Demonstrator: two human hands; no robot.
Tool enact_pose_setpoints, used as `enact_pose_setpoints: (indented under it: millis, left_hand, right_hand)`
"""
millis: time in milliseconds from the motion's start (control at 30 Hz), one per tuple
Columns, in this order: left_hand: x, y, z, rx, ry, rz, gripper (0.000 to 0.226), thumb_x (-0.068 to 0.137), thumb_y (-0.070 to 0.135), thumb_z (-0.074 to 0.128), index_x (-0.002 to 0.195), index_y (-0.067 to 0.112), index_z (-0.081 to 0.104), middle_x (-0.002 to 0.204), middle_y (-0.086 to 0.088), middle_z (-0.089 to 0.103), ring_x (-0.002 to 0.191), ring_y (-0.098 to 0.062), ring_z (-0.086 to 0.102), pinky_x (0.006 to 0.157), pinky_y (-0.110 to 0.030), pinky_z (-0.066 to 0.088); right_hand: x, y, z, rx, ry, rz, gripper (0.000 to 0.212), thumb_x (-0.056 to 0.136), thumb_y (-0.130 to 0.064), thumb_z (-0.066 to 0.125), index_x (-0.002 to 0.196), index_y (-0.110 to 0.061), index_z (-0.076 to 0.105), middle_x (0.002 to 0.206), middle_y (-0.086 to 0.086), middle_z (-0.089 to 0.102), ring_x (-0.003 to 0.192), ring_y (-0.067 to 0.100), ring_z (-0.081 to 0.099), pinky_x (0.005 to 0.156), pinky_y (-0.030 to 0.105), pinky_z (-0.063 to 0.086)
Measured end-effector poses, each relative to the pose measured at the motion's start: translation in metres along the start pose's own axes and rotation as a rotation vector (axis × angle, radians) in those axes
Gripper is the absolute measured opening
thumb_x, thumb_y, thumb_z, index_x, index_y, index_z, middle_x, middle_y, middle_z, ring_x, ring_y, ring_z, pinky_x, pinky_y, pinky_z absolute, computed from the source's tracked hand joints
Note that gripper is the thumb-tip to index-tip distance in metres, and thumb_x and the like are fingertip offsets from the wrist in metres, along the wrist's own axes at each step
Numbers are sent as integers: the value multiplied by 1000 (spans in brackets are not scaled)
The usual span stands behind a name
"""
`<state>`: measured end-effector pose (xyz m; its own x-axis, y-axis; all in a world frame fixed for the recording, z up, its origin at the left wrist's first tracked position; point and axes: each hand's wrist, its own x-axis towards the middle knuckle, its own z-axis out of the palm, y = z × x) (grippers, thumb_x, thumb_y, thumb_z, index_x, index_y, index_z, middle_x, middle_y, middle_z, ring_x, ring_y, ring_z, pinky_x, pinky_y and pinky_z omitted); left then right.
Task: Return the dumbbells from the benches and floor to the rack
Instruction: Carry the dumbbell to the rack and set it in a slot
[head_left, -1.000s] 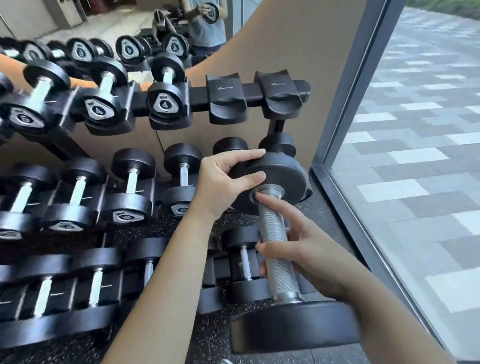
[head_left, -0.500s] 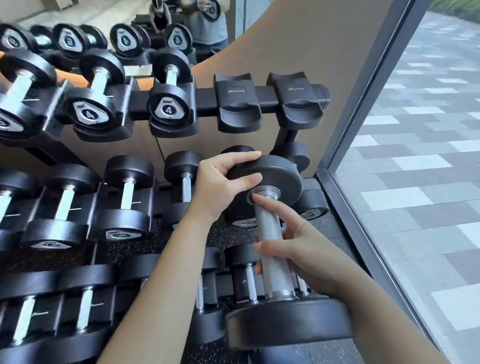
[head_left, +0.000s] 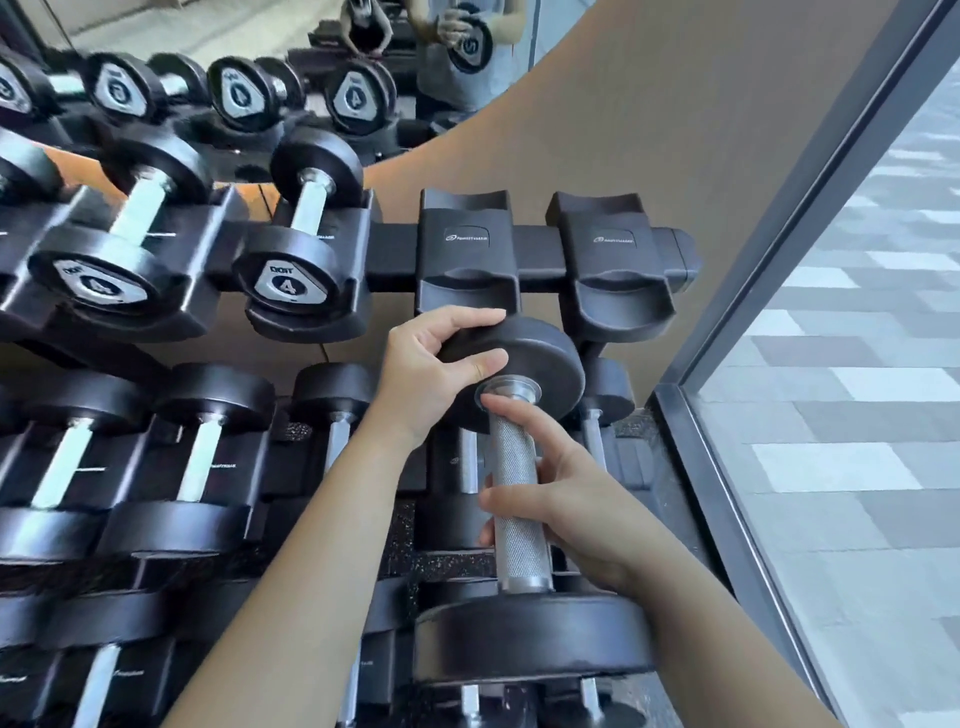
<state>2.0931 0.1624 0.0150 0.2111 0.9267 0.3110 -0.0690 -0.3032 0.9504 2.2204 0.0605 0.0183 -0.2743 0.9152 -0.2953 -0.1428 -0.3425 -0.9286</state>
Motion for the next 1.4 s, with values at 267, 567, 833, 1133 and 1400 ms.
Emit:
enact_pose_setpoints:
  millis: [267, 567, 833, 1133, 1400]
  left_hand:
    - [58, -20, 5, 30, 6, 1, 39, 67, -6, 72, 86, 28, 67, 91, 14, 68, 93, -2, 62, 82, -15, 45]
    - [116, -46, -4, -86, 84, -66, 37, 67, -10, 69, 85, 22, 67, 86, 9, 68, 83, 1, 63, 72, -12, 47]
    - [176, -69, -24, -59, 92, -47, 39, 68, -4, 71, 86, 30, 69, 91, 12, 69, 92, -5, 63, 77, -15, 47]
    - [230, -94, -36, -80, 139, -35, 40, 67, -6, 70, 82, 31, 70, 92, 15, 68, 95, 1, 61, 84, -15, 45]
    - [267, -100, -36, -83, 113, 15, 40, 69, -6, 68, 84, 31, 69, 96, 8, 66, 95, -3, 59, 87, -21, 46]
  right_hand:
    - [53, -18, -32, -120, 55, -42, 71, 76, 11, 60, 125, -40, 47, 71, -5, 62, 54, 26, 62, 57, 23, 51]
    - [120, -40, -40, -156, 98, -88, 69, 77, 11, 62, 129, -31, 45, 135, 15, 46, 58, 22, 61, 53, 19, 50]
    - [184, -56, -49, -116, 140, -120, 70, 78, 11, 61, 130, -32, 45, 140, 4, 39, 53, -2, 58, 50, 14, 49]
    - [245, -65, -67, -176, 149, -152, 74, 78, 4, 63, 130, -43, 40, 149, -9, 29, 127, 43, 39, 86, 40, 54]
    - [279, -78, -82, -142, 115, -183, 71, 80, 2, 62, 125, -48, 42, 144, -8, 35, 90, 23, 59, 61, 26, 55]
